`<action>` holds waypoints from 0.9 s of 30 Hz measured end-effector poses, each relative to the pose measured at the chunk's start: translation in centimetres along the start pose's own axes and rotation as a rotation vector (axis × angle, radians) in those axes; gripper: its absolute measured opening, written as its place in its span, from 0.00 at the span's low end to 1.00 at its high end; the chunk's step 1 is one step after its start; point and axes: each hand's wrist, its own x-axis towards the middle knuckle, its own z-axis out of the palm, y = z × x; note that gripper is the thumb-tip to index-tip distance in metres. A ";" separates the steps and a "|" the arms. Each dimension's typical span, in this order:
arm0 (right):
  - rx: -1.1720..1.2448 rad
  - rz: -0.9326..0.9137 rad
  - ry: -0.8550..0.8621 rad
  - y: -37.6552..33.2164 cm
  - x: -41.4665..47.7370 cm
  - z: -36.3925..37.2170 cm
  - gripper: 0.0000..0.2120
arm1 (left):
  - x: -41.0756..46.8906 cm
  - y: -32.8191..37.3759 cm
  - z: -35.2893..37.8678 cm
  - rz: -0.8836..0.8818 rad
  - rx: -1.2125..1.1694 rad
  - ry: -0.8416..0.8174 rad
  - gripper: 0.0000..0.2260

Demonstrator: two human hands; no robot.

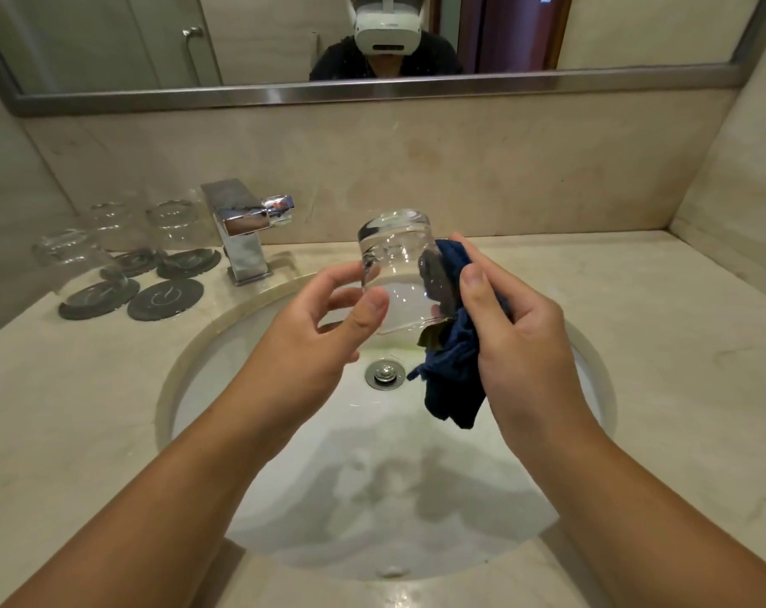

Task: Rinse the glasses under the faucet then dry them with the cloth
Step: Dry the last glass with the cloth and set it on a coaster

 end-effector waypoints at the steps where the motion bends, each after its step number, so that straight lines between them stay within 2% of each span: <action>1: -0.015 -0.023 -0.001 -0.3 -0.2 0.0 0.14 | 0.0 -0.1 -0.1 -0.003 -0.005 0.002 0.20; 3: -0.030 -0.054 -0.027 -0.9 -0.8 0.2 0.16 | -0.2 -0.1 0.0 -0.007 -0.032 -0.008 0.16; 5: -0.014 -0.046 -0.072 -1.3 -1.3 0.3 0.17 | -0.3 0.0 0.3 0.013 0.003 0.001 0.17; 10: -0.020 -0.027 -0.063 -1.1 -1.0 0.4 0.16 | -0.4 0.0 0.2 0.037 0.021 0.027 0.25; 14: 0.065 0.061 -0.077 -0.3 0.0 0.2 0.15 | -0.3 0.0 -0.2 0.008 -0.077 -0.060 0.38; 15: 0.081 0.074 -0.077 -0.1 0.1 0.1 0.15 | -0.2 -0.1 -0.2 0.000 -0.104 -0.070 0.37; 18: 0.093 0.069 -0.030 -0.4 -0.1 0.1 0.14 | 0.1 0.0 -0.1 -0.021 -0.129 -0.093 0.26; 20: 0.026 0.017 -0.001 -0.7 -0.5 0.1 0.15 | 0.1 -0.1 0.0 -0.033 -0.101 -0.086 0.25; 22: -0.037 -0.031 -0.023 -0.8 -0.9 0.2 0.16 | 0.1 -0.1 0.3 -0.031 -0.071 -0.065 0.23; 25: -0.049 -0.059 -0.086 -1.0 -1.3 0.5 0.17 | -0.3 0.0 0.7 0.009 -0.012 -0.060 0.12; 27: -0.063 -0.066 -0.086 -0.9 -1.2 0.5 0.17 | -0.5 0.1 0.6 0.032 0.007 -0.048 0.12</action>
